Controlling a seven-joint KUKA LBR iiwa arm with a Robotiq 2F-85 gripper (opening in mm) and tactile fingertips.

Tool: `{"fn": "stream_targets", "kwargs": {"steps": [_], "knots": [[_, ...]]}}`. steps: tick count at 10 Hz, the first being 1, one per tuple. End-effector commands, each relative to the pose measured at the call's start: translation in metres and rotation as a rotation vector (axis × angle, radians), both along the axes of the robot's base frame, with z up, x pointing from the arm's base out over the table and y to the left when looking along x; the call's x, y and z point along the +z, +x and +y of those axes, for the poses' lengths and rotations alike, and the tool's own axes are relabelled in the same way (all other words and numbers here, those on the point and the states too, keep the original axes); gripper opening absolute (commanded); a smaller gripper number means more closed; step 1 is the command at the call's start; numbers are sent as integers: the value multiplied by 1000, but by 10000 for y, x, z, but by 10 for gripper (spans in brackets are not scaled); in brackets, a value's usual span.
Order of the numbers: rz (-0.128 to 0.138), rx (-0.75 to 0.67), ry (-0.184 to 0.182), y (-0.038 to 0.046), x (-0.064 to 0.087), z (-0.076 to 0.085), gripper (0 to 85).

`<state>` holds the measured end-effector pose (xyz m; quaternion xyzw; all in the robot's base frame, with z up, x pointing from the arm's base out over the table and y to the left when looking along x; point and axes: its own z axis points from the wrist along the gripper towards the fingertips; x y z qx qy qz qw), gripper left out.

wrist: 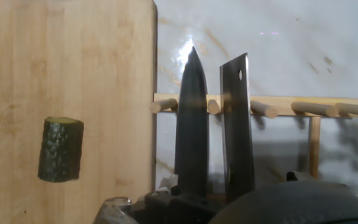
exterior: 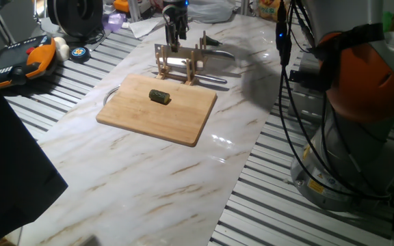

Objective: Cut the cucumber into segments

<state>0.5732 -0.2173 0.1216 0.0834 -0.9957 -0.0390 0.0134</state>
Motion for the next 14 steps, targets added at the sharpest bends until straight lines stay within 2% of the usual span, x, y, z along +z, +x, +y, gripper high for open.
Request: {"fn": "stream_targets", "kwargs": {"steps": [1, 5, 8, 9, 11, 14], "knots": [[-1, -3, 4, -24, -41, 3, 850], [-4, -6, 22, -120, -209, -21, 850], [2, -15, 39, -108, -285, -48, 850], [6, -31, 66, -111, -330, -70, 850], [9, -31, 64, -101, -355, -62, 850], [37, -32, 80, -99, -357, -49, 850]]}}
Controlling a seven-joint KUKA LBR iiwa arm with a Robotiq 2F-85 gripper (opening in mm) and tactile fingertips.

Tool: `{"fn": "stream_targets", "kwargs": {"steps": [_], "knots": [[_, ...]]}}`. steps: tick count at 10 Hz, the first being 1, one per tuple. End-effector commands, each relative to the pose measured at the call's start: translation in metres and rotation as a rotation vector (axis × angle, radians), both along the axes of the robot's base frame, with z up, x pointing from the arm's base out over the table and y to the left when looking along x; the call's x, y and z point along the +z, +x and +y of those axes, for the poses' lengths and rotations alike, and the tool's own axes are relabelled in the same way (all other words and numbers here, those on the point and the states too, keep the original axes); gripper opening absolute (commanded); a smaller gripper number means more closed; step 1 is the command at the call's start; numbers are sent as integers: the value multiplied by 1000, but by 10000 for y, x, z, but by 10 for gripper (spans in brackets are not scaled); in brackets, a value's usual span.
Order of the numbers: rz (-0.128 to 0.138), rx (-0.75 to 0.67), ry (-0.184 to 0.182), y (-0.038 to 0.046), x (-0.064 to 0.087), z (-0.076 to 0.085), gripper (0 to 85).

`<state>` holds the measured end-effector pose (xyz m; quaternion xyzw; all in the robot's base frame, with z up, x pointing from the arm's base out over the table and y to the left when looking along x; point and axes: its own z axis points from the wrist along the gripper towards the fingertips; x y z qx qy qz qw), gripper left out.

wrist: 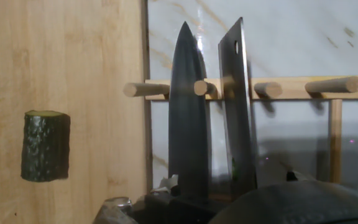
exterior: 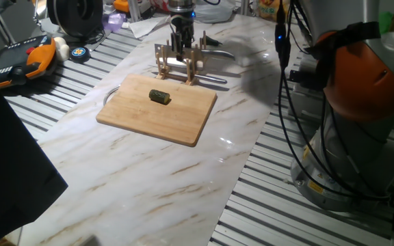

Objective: Cut the cucumber into segments

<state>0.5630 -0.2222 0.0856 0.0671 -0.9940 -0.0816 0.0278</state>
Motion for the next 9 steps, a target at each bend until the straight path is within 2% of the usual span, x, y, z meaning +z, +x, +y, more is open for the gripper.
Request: {"fn": "stream_targets", "kwargs": {"steps": [1, 5, 8, 9], "knots": [[4, -1, 7, 2, 1, 5, 850], [3, -2, 9, -20, 45, -62, 837], [6, 0, 12, -26, 39, -64, 743], [5, -2, 10, -26, 39, -65, 737]]}}
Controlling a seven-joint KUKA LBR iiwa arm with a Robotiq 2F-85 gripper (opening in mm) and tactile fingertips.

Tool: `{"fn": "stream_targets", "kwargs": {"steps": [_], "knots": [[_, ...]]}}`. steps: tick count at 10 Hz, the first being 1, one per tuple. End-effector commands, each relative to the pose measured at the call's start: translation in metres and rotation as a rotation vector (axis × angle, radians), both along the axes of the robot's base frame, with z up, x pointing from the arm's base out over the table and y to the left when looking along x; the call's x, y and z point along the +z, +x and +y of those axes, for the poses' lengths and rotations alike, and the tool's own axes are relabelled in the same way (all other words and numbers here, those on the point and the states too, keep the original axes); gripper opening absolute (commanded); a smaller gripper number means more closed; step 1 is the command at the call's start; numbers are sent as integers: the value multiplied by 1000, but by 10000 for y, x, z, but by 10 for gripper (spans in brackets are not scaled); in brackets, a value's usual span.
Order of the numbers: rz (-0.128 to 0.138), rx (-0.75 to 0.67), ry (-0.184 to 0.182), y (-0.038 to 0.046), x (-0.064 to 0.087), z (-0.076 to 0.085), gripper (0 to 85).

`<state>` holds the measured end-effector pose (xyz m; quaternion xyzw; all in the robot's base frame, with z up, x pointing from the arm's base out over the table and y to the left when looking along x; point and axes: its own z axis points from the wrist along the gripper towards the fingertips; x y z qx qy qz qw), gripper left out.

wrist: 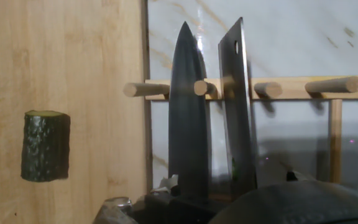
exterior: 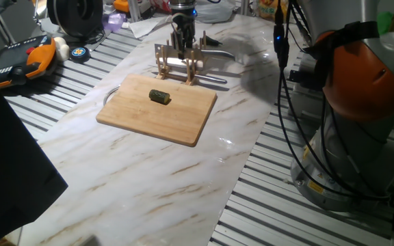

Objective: Cut the cucumber into segments

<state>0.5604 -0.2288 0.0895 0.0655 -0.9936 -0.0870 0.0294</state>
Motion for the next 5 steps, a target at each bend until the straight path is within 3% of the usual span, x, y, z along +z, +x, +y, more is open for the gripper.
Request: {"fn": "stream_targets", "kwargs": {"steps": [1, 5], "knots": [[-1, -1, 0, -1, 2, -1, 703], [0, -2, 9, 3, 9, -19, 600]]}}
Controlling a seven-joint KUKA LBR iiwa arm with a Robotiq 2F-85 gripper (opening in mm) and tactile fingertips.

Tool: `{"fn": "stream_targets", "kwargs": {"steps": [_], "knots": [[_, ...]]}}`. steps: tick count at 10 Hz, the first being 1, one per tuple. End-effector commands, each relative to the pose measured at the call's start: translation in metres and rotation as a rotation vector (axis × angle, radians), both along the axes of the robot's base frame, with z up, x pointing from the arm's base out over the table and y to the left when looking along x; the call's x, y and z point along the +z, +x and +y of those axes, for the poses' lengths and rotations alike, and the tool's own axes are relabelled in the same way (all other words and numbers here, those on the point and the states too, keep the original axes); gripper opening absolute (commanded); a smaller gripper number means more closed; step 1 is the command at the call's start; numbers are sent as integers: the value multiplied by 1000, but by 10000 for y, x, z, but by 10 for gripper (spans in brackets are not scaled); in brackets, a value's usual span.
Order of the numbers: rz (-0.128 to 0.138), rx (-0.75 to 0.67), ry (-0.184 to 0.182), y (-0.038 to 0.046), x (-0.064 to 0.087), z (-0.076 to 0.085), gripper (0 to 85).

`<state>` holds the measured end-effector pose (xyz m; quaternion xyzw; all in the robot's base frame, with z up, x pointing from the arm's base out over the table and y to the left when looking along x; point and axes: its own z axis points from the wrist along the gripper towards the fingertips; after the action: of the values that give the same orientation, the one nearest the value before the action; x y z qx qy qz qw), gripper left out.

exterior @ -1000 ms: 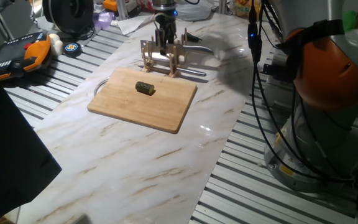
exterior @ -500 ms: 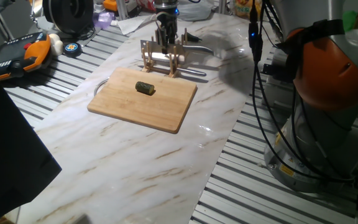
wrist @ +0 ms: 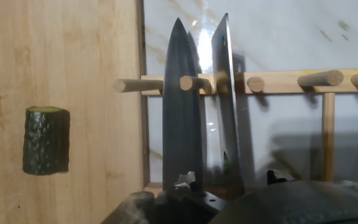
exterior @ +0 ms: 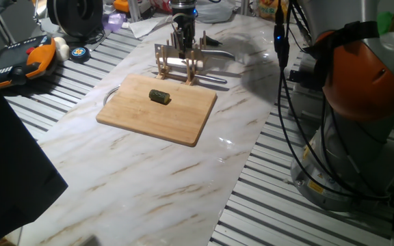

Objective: Cut the cucumber into segments

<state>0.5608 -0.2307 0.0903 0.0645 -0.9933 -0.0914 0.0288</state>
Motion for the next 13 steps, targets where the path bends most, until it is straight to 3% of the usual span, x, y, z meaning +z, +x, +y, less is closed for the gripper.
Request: {"fn": "stream_targets", "kwargs": {"steps": [1, 6, 13], "knots": [[2, 0, 2, 1, -2, 1, 583], [13, -1, 14, 7, 8, -1, 470], [30, -2, 36, 2, 24, -13, 377]]}}
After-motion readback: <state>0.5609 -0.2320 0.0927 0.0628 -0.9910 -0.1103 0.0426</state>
